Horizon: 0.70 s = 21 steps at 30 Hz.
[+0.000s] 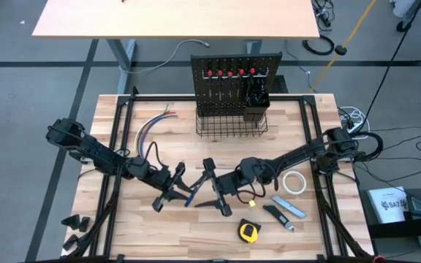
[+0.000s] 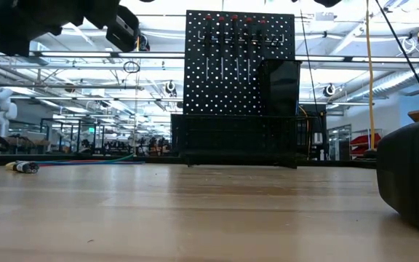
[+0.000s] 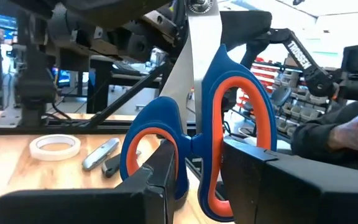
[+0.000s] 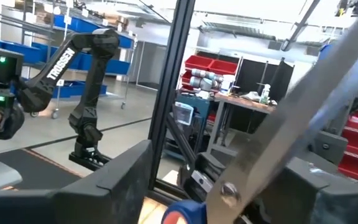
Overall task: Hang tools onto peg board
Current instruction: Put the scissor into the black bin on the pegboard
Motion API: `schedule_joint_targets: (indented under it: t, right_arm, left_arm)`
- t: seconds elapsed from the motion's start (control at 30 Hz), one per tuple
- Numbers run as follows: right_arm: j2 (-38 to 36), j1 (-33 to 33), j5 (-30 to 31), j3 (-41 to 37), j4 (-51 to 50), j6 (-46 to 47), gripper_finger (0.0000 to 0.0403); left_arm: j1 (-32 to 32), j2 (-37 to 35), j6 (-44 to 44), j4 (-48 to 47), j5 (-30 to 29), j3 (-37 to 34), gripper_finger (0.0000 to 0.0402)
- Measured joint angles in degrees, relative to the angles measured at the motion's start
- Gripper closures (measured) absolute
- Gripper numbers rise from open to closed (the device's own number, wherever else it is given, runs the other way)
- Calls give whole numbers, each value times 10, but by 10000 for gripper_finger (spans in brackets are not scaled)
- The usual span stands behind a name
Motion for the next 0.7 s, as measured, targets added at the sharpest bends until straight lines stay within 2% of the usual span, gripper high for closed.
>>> schedule_joint_targets:
  t: [0.2,0.33,0.4,0.47,0.6,0.7]
  right_arm:
    - [0,-9,0,0,3,5,235]
    - [0,-12,-8,0,-4,5,328]
    - [0,-14,-45,0,-9,11,375]
    - [0,-17,-63,0,-8,16,385]
    - [1,-20,-62,0,-5,34,387]
    - [2,-19,-62,0,-7,40,399]
  left_arm:
    - [0,5,-13,-2,-3,0,309]
    - [0,10,-14,-1,9,0,309]
    - [0,10,-8,0,24,0,308]
    - [-1,10,-14,1,28,1,293]
    - [0,10,-32,-6,14,4,244]
    - [-1,10,-35,-10,27,8,209]
